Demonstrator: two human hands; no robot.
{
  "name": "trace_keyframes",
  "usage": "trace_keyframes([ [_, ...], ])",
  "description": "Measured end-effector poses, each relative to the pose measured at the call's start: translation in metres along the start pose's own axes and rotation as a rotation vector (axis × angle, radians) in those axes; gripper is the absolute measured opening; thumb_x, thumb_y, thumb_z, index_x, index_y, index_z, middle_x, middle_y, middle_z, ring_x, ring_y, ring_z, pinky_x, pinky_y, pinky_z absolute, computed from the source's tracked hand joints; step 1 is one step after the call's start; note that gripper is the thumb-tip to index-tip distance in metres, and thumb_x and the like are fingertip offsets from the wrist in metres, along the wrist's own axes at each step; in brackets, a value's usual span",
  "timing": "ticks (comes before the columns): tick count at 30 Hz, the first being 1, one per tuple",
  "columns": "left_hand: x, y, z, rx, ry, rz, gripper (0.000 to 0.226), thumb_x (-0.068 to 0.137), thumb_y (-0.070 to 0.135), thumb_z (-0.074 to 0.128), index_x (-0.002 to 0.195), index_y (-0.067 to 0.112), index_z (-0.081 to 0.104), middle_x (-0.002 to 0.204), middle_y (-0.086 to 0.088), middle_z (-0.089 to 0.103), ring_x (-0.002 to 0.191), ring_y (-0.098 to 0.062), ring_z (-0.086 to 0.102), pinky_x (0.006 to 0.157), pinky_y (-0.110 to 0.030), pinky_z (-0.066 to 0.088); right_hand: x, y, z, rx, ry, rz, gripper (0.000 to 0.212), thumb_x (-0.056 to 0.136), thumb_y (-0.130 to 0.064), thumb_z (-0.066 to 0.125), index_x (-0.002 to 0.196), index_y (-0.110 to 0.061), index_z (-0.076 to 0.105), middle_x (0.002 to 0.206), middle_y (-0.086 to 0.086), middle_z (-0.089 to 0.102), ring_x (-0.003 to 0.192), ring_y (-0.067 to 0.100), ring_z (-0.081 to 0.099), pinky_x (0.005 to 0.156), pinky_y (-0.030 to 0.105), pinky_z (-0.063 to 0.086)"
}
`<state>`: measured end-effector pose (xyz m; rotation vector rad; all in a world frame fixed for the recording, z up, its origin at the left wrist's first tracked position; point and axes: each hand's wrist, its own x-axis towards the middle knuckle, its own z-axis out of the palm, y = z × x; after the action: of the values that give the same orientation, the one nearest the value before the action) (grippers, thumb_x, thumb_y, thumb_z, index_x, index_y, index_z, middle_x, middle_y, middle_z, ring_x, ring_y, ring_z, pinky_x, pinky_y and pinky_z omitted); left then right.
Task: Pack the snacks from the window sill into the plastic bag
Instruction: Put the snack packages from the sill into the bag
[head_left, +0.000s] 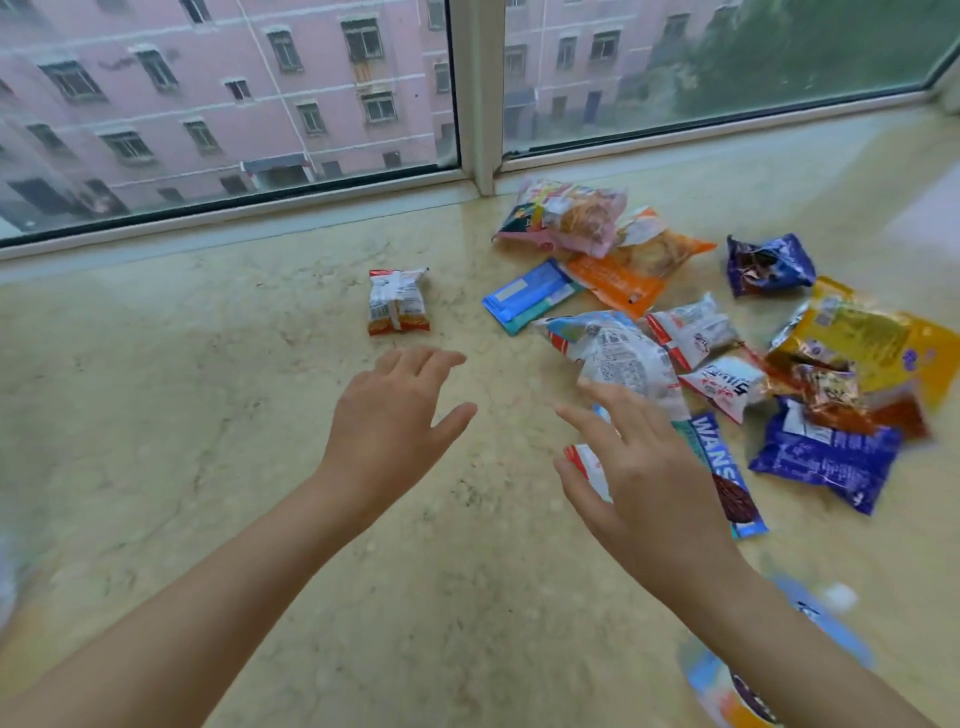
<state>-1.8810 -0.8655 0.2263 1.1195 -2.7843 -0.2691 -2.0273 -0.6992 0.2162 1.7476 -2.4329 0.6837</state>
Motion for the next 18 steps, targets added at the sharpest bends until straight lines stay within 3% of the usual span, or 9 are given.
trace_keyframes([
  [6, 0.018, 0.039, 0.019, -0.003, -0.06, 0.045, 0.05, 0.092, 0.054, 0.047, 0.137, 0.033, 0.043, 0.137, 0.013, 0.047, 0.124, -0.012, 0.044, 0.092, -0.031, 0.038, -0.008, 0.039, -0.007, -0.024, 0.015, 0.058, 0.037, 0.085, -0.034, 0.05, 0.112, -0.014, 0.067, 0.124, 0.009, 0.061, 0.117, 0.026, 0.053, 0.091, 0.036, 0.047],
  [10, 0.029, 0.065, 0.035, -0.02, -0.097, 0.068, 0.051, 0.092, 0.056, 0.045, 0.138, 0.034, 0.04, 0.139, 0.014, 0.044, 0.125, -0.01, 0.041, 0.092, -0.029, 0.038, -0.014, 0.063, -0.012, -0.038, -0.036, 0.105, 0.042, 0.086, -0.039, 0.044, 0.116, -0.017, 0.065, 0.128, 0.005, 0.058, 0.121, 0.026, 0.052, 0.097, 0.032, 0.041],
  [18, 0.061, 0.118, 0.066, -0.122, -0.19, 0.02, 0.067, 0.09, 0.059, 0.047, 0.147, 0.029, 0.026, 0.147, 0.006, 0.038, 0.129, -0.016, 0.04, 0.095, -0.034, 0.041, -0.027, 0.104, -0.012, -0.049, -0.095, 0.192, 0.036, 0.083, -0.029, 0.068, 0.116, -0.018, 0.063, 0.13, 0.007, 0.056, 0.123, 0.028, 0.051, 0.092, 0.041, 0.049],
])
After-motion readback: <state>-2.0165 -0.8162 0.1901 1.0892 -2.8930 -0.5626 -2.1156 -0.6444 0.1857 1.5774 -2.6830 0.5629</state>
